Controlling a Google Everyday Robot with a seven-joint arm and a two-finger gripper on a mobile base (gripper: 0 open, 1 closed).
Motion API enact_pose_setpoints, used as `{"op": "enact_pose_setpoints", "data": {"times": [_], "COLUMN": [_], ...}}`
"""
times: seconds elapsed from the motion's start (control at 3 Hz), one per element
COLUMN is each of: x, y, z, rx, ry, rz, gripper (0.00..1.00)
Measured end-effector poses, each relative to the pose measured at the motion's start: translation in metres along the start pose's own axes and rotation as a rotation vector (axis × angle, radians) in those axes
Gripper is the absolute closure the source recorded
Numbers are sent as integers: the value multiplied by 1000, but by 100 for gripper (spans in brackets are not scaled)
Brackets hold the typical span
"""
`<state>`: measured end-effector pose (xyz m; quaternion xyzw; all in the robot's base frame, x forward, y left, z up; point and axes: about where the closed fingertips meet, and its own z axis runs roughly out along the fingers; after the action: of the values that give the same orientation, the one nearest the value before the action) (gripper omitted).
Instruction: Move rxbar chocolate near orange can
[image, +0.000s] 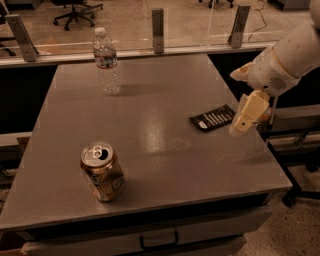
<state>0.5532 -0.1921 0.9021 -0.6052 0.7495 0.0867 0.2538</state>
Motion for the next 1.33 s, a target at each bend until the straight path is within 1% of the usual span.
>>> {"op": "enact_pose_setpoints", "data": {"times": [0.33, 0.67, 1.0, 1.33], "x": [-6, -6, 1, 7], "y": [-19, -23, -23, -21], "z": [40, 72, 91, 98], "rx": [-65, -122, -156, -174], "ry": [-83, -115, -121, -121], "rz": [21, 51, 86, 114], "gripper": [0, 0, 19, 41]}}
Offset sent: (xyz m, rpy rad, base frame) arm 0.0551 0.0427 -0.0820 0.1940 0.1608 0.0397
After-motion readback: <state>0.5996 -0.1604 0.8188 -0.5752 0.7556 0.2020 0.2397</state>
